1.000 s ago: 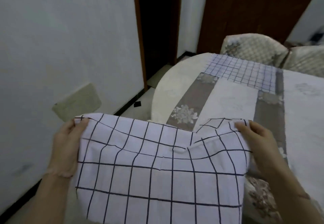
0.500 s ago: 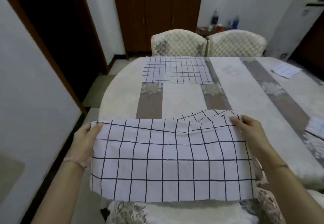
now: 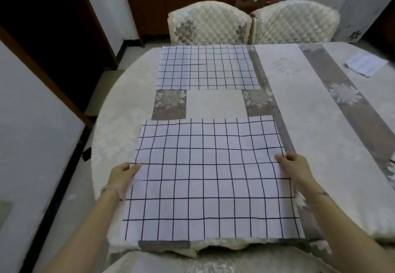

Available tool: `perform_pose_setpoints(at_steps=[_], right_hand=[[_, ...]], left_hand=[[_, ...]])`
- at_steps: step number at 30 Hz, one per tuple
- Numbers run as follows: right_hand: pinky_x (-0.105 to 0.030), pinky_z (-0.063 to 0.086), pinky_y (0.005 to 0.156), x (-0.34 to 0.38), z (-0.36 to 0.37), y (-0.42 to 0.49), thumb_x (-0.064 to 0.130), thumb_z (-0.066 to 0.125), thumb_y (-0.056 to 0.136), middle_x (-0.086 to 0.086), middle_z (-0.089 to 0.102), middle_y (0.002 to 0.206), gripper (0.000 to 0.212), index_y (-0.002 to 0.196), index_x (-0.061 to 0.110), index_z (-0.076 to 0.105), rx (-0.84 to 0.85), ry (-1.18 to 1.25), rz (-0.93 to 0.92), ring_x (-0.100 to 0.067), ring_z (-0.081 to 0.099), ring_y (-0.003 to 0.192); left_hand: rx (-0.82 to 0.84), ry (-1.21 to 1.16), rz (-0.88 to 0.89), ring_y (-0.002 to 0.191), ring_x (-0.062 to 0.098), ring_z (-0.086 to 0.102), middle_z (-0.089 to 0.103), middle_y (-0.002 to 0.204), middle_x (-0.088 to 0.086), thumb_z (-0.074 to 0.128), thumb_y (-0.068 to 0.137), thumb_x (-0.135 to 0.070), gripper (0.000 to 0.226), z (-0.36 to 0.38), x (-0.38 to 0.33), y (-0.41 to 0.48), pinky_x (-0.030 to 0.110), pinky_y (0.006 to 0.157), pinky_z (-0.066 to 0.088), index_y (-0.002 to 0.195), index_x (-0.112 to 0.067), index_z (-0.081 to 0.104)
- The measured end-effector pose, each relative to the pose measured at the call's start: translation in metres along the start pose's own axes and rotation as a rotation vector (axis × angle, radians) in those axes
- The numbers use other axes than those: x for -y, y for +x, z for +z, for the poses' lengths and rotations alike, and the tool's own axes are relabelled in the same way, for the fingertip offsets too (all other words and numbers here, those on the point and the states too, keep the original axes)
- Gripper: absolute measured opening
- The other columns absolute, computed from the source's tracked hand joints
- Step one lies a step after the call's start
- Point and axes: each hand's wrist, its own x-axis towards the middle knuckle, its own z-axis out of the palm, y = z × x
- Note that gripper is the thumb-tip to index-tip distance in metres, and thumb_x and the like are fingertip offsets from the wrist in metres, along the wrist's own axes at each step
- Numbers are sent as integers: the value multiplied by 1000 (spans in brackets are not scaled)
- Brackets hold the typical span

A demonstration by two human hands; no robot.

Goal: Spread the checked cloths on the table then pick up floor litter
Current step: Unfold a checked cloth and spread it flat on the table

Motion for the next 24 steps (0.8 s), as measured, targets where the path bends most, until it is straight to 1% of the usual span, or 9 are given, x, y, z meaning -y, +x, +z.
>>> perform_pose_setpoints(at_steps=[2,5,7,8,11,14,17,19,24], right_hand=[[-30,24,56,-5,3,0,23,63,85,-4,33,56,32,63,12,43,11,-53,10,-18,33,58],[-30,30,59,-15,5,-3,25,61,87,-1,43,60,24,70,14,47,-2,-132,1,-20,42,64],[-32,41,74,-14,5,-11,26,60,88,-1,58,83,13,96,16,55,-9,-156,20,-23,53,83],[-35,43,80,-15,6,-15,24,61,88,-4,60,96,23,108,14,55,-38,-200,-3,-25,55,91],[-38,44,82,-19,9,-36,7,61,84,-19,60,112,29,113,3,58,-169,-479,-293,-35,55,100],[-35,47,89,-27,22,-72,2,63,82,-11,65,114,32,113,5,65,-13,-602,-556,-30,60,106],[-33,52,89,-48,33,-93,7,71,78,-6,67,117,33,111,11,68,123,-745,-713,-24,64,105],[-38,54,88,-59,35,-98,16,68,80,-6,66,122,35,114,13,67,172,-816,-706,-26,65,109],[-40,50,96,-67,27,-102,40,32,90,4,45,144,54,135,18,51,277,-947,-601,-22,51,129]], left_hand=[[-45,50,-17,121,34,54,60,127,19,64,89,-26,48,7,-1,0,46,107,41,124,6,56],[-141,182,30,115,28,53,63,111,11,61,91,-21,34,17,-6,-12,36,99,39,117,1,57],[-239,312,87,114,33,54,60,119,15,60,92,-20,37,21,-6,-16,37,96,41,123,-3,54],[-301,398,130,115,35,52,57,124,17,60,91,-19,39,22,-7,-20,39,96,43,126,-4,51],[-398,681,359,117,37,46,50,131,19,59,90,-15,41,26,-4,-26,45,95,43,129,-5,51],[-147,813,649,126,35,46,54,135,16,61,89,-14,40,35,1,-21,40,106,37,128,-4,57],[129,994,708,140,28,35,43,149,8,54,87,-48,63,44,2,-16,39,116,26,138,-10,49],[205,1064,689,145,23,25,30,156,3,43,83,-63,80,48,2,-12,38,119,20,146,-14,37],[219,1268,616,150,16,3,1,162,-8,45,87,-63,85,45,1,-7,40,123,11,153,-26,6]])
